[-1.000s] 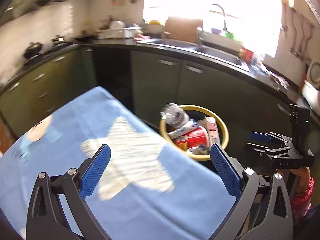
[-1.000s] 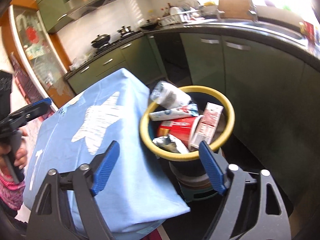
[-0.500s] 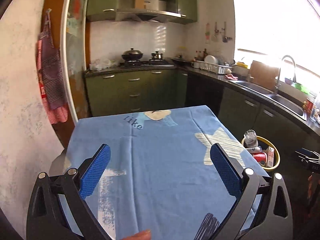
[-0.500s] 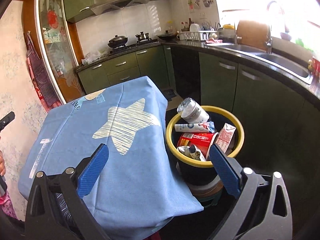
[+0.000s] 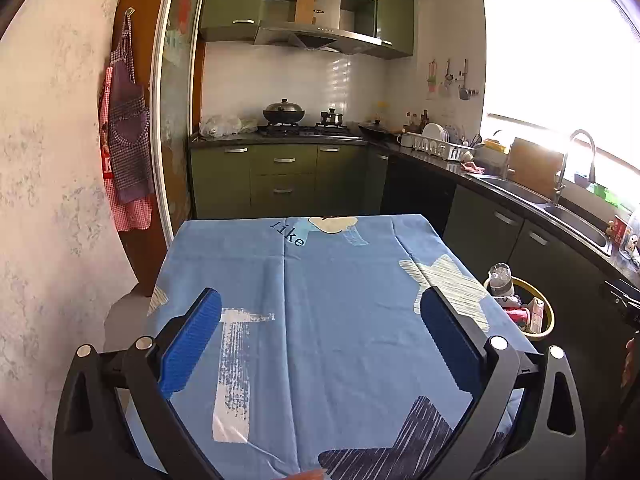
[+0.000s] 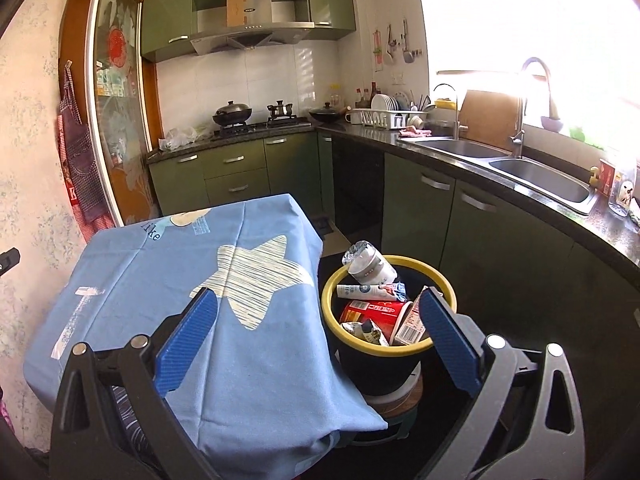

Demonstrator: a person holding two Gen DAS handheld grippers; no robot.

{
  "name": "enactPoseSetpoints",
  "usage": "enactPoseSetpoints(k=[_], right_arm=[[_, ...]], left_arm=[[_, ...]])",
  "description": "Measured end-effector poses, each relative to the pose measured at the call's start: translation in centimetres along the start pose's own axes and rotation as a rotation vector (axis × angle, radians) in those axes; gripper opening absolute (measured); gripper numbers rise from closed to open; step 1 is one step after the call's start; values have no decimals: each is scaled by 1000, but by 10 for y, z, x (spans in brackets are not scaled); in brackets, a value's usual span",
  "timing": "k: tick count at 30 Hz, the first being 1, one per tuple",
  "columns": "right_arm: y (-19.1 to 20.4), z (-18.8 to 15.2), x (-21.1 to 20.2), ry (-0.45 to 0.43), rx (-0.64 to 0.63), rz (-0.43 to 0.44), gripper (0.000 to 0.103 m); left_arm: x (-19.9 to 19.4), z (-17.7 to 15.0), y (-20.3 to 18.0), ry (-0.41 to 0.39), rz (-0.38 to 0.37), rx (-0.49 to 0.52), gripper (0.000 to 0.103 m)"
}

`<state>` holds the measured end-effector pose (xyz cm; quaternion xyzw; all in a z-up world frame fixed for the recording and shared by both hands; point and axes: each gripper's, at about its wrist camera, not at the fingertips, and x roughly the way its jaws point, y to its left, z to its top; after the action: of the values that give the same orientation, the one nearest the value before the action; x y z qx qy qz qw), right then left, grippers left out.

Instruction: Collect trash

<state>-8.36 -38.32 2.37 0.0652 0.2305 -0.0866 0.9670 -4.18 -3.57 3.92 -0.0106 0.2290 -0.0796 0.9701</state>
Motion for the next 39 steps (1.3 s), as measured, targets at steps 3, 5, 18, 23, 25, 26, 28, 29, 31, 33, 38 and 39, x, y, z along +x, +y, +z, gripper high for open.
enactPoseSetpoints(k=[3, 5, 18, 23, 25, 26, 28, 29, 31, 33, 38, 39], right_arm=[[3, -1, 0, 2, -8, -2, 96], [3, -1, 1, 2, -7, -2, 96], [0, -2, 1, 1, 5, -9, 96], [-1, -2, 1, 1, 6, -7, 96], [-1, -3, 1, 3, 6, -5, 96], [-2, -3, 1, 3, 6, -5, 96], [-2, -3, 1, 3, 6, -5, 96], [-2, -3, 1, 4, 6, -5, 96], [-2, -3, 1, 4, 6, -5, 96], [-2, -3, 1, 3, 6, -5, 96], [-2, -3, 2, 4, 7, -6, 96], [-3, -4, 2, 4, 8, -7, 96]], left_arm=[[-5, 0, -4, -5, 2, 7, 98], [-8, 1, -5, -10, 1, 9, 98], [-9, 4, -9, -11, -3, 8, 98], [-11, 6, -8, -16, -2, 6, 98], [-11, 6, -8, -16, -2, 6, 98], [-11, 6, -8, -15, -3, 7, 98], [-11, 5, -8, -14, -4, 8, 98], [-11, 6, -9, -13, -5, 8, 98], [-11, 6, -10, -11, -8, 10, 98], [-10, 6, -10, -8, -10, 10, 98], [-8, 6, -8, -4, -13, 5, 98], [-8, 6, -8, -4, -12, 3, 98]])
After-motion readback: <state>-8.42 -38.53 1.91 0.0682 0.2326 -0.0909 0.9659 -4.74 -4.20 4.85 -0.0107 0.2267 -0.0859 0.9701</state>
